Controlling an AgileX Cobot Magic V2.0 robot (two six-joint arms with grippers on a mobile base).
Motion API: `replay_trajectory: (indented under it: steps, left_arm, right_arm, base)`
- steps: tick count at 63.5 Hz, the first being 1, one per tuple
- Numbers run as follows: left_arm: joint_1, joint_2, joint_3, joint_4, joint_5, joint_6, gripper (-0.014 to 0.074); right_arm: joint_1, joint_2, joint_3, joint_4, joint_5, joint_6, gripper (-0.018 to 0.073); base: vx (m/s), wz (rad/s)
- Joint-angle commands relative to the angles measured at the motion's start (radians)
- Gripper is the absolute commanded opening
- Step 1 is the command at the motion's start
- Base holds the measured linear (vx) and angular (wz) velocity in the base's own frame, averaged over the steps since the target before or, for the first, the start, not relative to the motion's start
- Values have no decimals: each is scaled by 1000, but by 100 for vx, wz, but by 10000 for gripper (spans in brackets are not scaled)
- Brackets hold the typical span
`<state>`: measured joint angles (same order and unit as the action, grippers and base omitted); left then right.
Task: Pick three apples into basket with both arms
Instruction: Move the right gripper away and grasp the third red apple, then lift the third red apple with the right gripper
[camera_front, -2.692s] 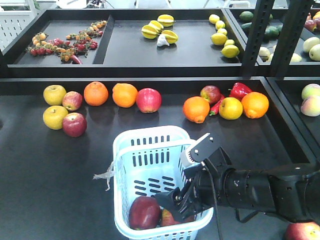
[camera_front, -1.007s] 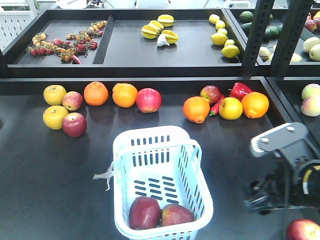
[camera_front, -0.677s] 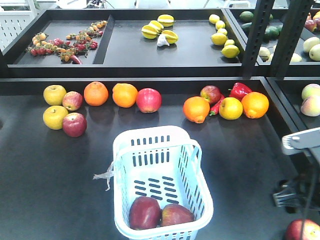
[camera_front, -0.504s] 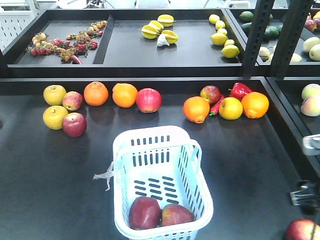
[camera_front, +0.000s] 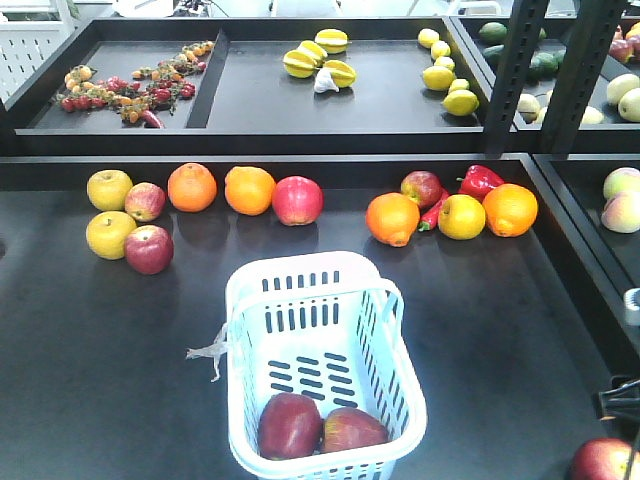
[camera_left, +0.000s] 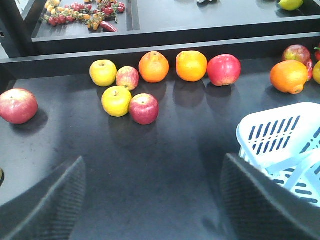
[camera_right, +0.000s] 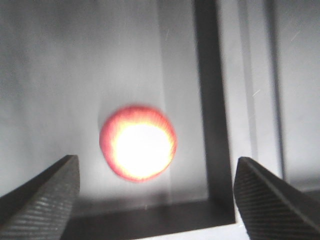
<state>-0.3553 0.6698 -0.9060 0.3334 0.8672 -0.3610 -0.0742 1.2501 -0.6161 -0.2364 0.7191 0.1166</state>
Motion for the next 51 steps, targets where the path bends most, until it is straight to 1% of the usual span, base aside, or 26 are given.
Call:
replay_trajectory:
  steps: [1, 32, 51]
  left_arm:
    - [-2, -1, -30, 16, -58, -8, 544]
    - [-2, -1, -30, 16, -58, -8, 544]
    - [-2, -1, -30, 16, -58, -8, 544]
  right_arm:
    - [-7, 35, -26, -11, -48, -5, 595]
    - [-7, 208, -26, -10, -152, -5, 595]
    - [-7, 325, -26, -22, -175, -5, 595]
  base:
    - [0, 0]
    - [0, 0]
    - [0, 0]
